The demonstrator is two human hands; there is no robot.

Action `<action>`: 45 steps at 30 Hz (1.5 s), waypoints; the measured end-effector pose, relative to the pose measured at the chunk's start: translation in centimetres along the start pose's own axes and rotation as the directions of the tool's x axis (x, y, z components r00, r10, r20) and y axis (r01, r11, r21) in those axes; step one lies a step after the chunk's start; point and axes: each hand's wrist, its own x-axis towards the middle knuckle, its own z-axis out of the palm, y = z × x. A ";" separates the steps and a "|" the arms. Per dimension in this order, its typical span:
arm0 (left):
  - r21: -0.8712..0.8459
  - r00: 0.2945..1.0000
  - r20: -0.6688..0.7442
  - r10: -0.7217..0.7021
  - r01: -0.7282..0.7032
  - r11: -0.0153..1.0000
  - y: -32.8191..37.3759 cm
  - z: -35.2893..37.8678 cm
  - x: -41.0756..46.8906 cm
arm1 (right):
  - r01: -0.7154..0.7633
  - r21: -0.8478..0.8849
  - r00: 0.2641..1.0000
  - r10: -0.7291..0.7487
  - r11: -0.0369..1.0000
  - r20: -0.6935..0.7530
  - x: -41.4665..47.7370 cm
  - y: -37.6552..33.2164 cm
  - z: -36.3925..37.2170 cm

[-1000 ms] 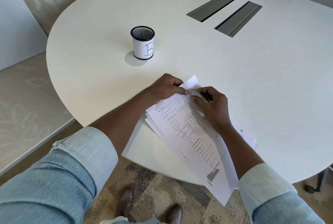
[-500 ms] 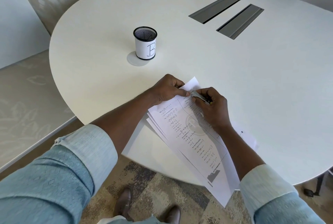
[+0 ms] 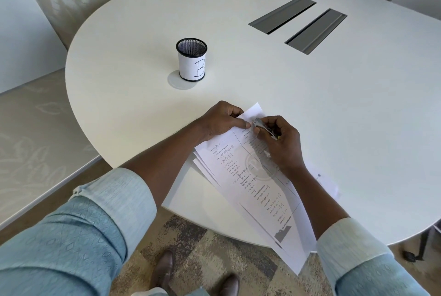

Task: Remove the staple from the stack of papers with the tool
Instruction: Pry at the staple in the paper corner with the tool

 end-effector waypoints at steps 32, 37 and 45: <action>0.007 1.000 0.026 0.014 -0.014 1.000 -0.1 0.0 0.3 | -0.072 -0.007 0.997 0.072 0.997 0.029 0.4 0.0 -0.5; 0.024 1.000 0.009 0.020 -0.021 0.999 -0.2 0.0 0.3 | -0.062 -0.027 0.998 0.063 0.998 0.015 0.5 0.2 -0.4; 0.032 0.999 0.031 0.020 -0.021 0.999 -0.4 -0.1 0.3 | -0.035 -0.068 0.999 0.036 0.997 0.010 0.4 0.4 -0.1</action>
